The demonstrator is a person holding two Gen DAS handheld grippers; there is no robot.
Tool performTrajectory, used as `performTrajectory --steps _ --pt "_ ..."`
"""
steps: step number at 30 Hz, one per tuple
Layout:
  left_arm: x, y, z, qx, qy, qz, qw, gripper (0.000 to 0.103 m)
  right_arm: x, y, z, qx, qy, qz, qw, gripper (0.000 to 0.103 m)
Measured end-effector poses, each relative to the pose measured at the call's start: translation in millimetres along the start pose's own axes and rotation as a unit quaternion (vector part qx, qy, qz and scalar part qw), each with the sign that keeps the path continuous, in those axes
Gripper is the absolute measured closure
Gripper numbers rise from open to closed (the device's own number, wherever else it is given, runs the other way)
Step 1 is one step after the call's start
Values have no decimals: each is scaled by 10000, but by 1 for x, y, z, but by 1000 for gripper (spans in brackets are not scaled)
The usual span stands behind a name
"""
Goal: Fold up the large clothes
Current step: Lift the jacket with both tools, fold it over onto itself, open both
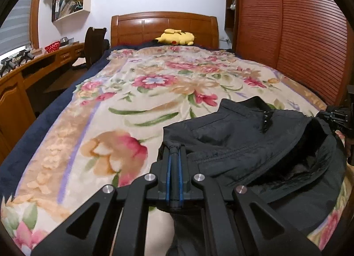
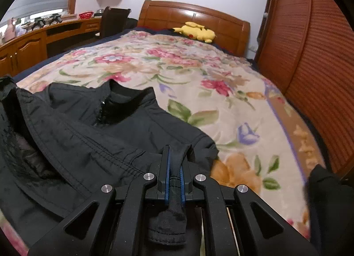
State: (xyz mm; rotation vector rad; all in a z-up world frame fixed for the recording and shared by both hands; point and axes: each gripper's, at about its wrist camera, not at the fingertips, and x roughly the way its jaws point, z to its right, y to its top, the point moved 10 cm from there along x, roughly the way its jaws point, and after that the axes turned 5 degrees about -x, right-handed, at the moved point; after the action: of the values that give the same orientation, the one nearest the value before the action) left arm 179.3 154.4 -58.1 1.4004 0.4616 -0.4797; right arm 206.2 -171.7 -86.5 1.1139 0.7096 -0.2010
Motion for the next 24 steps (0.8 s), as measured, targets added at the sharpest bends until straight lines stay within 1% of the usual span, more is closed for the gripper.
performTrajectory --steps 4,10,12,16,18,20,22,24 --pt "22 17 -1 0 61 4 10000 101 16 10 10 134 49 67 9999 99" --pt "59 63 -2 -43 151 121 9998 101 46 47 31 182 -95 83 9998 99" --pt "70 76 -3 -46 186 145 9997 101 59 63 43 259 -146 89 9995 99" --pt "97 99 -1 -16 255 144 9996 101 82 82 60 290 -266 81 9992 99" --pt "110 103 -2 -11 272 102 9996 101 98 86 67 302 -299 23 9991 99" --pt "125 100 -3 -2 318 -17 9995 101 113 84 69 224 -318 -103 9992 99" --pt "133 95 -4 -41 284 -117 9995 101 128 78 64 -41 -377 -215 9991 99" --pt "138 86 -4 -111 157 -262 9995 99 140 66 61 -12 -316 -384 9988 99"
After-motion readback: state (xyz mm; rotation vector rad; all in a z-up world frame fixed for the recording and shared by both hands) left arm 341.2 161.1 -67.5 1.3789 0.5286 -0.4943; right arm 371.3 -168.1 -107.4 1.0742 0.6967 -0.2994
